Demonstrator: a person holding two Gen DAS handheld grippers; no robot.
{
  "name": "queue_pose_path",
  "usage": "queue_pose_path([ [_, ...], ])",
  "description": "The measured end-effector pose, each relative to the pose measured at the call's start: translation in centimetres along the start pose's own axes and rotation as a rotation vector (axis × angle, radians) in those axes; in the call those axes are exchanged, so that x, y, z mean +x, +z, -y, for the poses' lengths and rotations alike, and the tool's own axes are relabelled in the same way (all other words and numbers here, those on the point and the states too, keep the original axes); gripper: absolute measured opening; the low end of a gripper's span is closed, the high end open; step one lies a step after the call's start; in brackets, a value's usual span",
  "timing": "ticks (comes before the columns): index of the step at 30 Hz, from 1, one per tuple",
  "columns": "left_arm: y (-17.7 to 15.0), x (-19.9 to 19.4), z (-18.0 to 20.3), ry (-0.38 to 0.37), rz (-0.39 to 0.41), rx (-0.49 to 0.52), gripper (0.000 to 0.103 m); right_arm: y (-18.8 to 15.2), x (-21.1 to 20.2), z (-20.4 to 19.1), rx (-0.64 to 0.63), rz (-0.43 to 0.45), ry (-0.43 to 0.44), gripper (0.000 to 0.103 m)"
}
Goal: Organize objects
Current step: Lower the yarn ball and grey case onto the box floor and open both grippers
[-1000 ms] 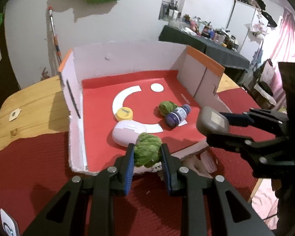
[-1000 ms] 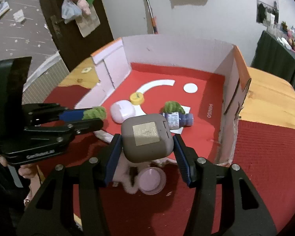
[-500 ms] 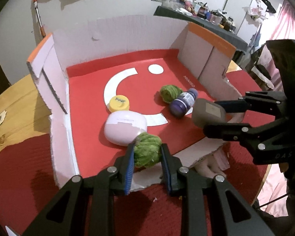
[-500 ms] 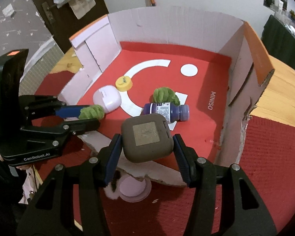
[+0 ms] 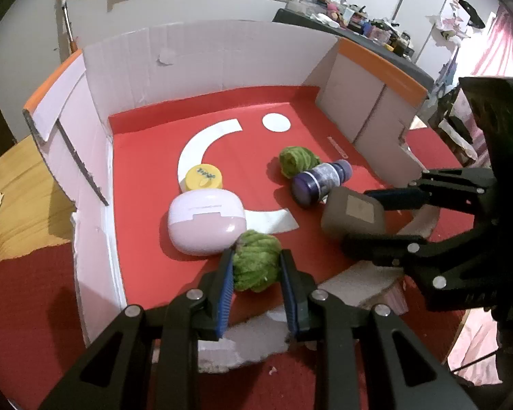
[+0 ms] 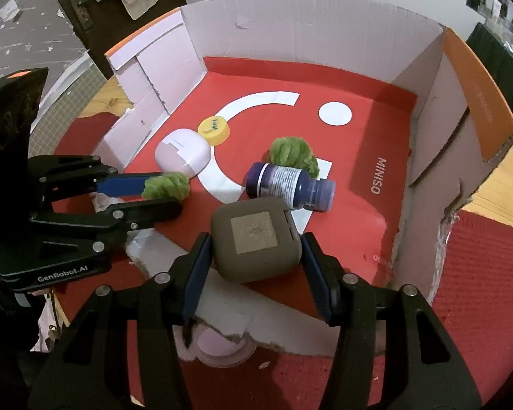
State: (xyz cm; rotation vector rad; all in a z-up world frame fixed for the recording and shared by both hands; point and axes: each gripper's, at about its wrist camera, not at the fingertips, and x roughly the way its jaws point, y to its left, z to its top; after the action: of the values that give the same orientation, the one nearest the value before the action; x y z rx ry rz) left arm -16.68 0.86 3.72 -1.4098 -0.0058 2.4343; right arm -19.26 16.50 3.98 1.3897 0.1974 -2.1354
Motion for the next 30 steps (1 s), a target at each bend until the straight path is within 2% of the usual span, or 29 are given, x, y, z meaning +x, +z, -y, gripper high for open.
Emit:
queue_pose_path([
  [10,0.9,1.2,-0.6,0.044,0.019,-0.019,0.027,0.5,0.9,0.6,0.026,0.028,-0.011,0.051],
  [19,1.5,1.9,-1.3,0.084,0.043,-0.034,0.027,1.2,1.4,0.9,0.031,0.064,-0.058,0.051],
  [30,1.5,2.1,-1.5,0.098,0.062,-0.048,0.027,1.7,1.9,1.1,0.063,0.085,-0.083,0.051],
])
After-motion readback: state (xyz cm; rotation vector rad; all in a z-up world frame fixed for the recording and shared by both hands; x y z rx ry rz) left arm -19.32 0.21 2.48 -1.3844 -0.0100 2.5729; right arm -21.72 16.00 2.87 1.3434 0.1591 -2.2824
